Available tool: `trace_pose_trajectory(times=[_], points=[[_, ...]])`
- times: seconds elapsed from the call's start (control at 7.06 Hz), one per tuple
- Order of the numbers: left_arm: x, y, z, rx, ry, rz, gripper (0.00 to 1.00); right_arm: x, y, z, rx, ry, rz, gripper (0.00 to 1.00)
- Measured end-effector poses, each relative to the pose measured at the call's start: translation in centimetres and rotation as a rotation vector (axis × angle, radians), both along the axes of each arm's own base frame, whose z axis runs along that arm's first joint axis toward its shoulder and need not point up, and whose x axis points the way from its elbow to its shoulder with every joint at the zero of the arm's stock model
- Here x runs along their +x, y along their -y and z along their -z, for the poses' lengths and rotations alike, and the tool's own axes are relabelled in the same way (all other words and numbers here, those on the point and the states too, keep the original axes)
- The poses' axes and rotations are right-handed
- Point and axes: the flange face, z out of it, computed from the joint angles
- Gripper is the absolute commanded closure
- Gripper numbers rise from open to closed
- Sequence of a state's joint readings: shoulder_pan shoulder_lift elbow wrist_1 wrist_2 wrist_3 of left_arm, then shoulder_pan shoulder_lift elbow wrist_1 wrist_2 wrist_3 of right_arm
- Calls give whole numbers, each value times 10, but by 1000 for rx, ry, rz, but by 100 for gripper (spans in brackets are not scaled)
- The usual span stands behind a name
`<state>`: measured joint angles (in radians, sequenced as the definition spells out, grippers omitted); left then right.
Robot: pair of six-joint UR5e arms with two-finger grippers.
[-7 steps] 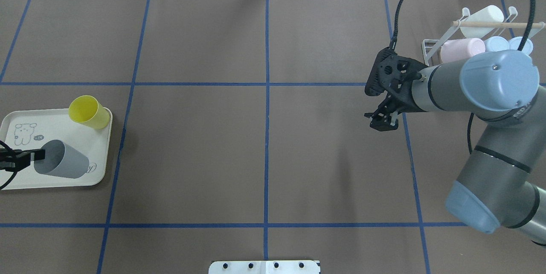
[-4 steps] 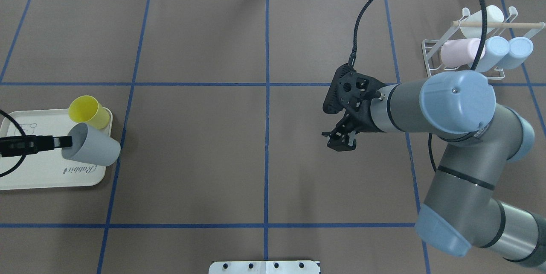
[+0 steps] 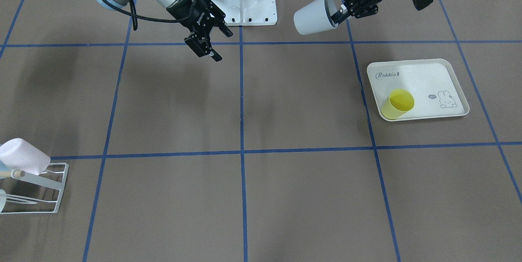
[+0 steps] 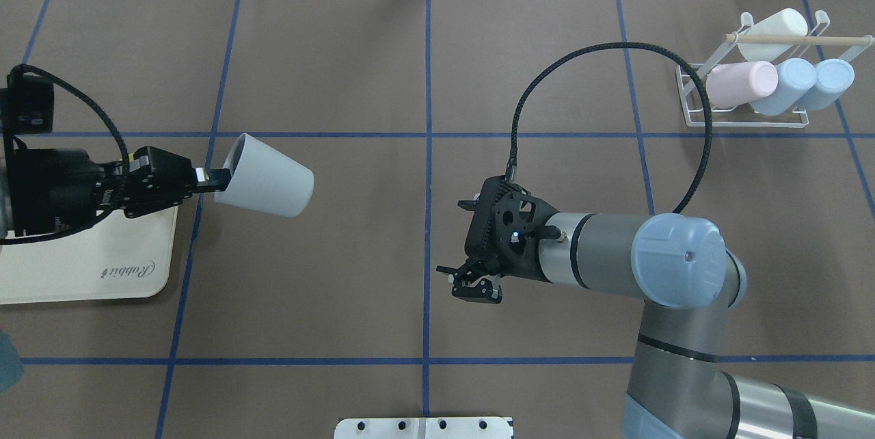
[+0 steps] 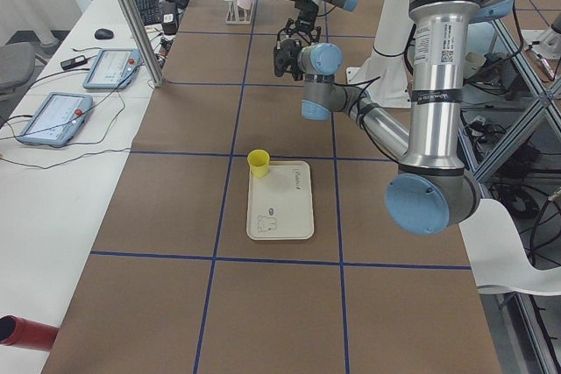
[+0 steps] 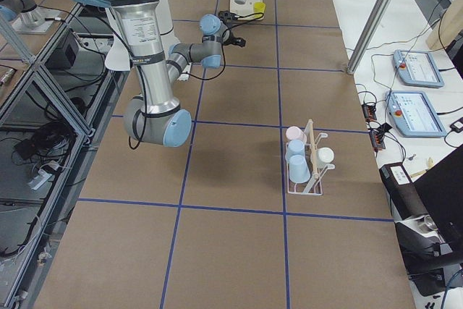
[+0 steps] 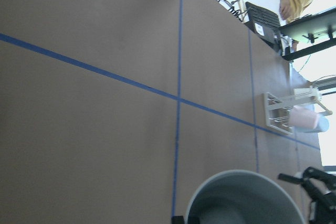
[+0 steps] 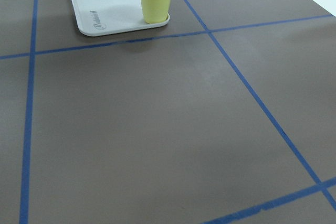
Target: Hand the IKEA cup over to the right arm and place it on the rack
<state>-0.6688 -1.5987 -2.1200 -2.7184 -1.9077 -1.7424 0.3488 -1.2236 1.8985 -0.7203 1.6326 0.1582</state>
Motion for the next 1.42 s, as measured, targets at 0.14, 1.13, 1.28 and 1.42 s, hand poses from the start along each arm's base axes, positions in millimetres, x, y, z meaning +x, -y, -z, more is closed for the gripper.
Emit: trace_pose_trajectory(times=[0.14,1.13,1.28,1.42], points=[[16,0,12,-5,-28,-18,100,-5,-9,0,14,51,6,1],[105,-20,40,-43,-44,-59,100,-6,-16,22,-28,151,1,1],[112,-24,39,-45,-39,-71,100,-6,-15,23,-29,153,0,1],[117,-28,37,-47,-34,-82,100,-5,-15,23,-29,154,-1,1]])
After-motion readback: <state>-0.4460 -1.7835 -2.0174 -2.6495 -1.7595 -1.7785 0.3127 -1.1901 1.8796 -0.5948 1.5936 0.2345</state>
